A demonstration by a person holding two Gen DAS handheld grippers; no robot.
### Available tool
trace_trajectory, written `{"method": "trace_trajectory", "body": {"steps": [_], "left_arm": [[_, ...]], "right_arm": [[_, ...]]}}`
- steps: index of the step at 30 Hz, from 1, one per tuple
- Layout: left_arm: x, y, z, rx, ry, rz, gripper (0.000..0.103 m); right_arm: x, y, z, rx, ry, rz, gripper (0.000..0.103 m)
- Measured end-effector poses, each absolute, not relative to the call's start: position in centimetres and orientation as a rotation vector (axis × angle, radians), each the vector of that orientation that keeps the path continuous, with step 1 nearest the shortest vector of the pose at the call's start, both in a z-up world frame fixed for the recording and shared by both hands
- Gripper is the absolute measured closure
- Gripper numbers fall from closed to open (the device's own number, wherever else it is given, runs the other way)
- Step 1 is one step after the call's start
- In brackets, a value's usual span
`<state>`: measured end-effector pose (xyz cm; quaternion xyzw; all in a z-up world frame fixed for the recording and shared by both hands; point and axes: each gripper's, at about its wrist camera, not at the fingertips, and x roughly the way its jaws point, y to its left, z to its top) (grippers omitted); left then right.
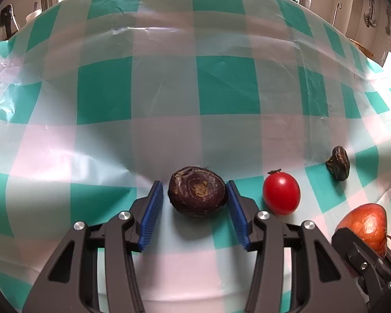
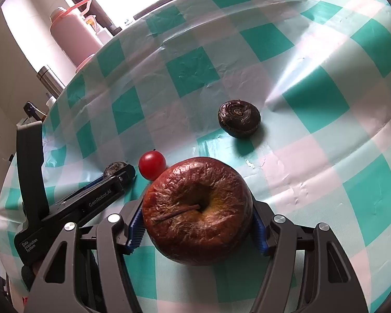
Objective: Organize fruits
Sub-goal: 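Grasp the large red apple with the right tool while the left tool grasps a dark brown fruit, then lift the apple and dark fruit up from the tablecloth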
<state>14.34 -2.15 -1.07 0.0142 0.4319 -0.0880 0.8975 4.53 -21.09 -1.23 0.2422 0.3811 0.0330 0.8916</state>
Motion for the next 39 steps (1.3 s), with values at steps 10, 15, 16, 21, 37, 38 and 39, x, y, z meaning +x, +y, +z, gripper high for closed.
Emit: {"method": "trace_trajectory", "body": {"steps": [10, 15, 16, 21, 37, 38, 39], "left_arm": [[14.8, -2.2, -0.9, 0.037, 0.893, -0.153, 0.061], [14.6, -1.6, -0.9, 0.019, 0.884, -0.142, 0.061], [14.6, -1.5, -0.8, 0.017, 0.880, -0.140, 0.061], [13.0, -2.0, -0.2, 0.049, 0.832, -0.119, 0.061], [6.3, 0.4, 2.3, 0.030, 0.755, -0.071, 0.061], [5.9, 0.7, 2.4, 0.026, 0.748, -0.067, 0.061], [5.6, 1.1, 2.5, 0.023, 0.743, -0.065, 0.061]], "right_arm": [[4.5, -20.8, -1.1, 0.479, 0.787, 0.068, 0.038], [4.4, -20.6, -1.1, 0.467, 0.783, 0.069, 0.038], [4.4, -20.6, -1.1, 0.464, 0.781, 0.070, 0.038], [4.3, -20.6, -1.1, 0.458, 0.775, 0.085, 0.038], [3.4, -20.8, -0.6, 0.448, 0.733, 0.127, 0.039], [3.3, -20.8, -0.5, 0.449, 0.725, 0.134, 0.039], [3.1, -20.7, -0.4, 0.449, 0.720, 0.141, 0.039]]}}
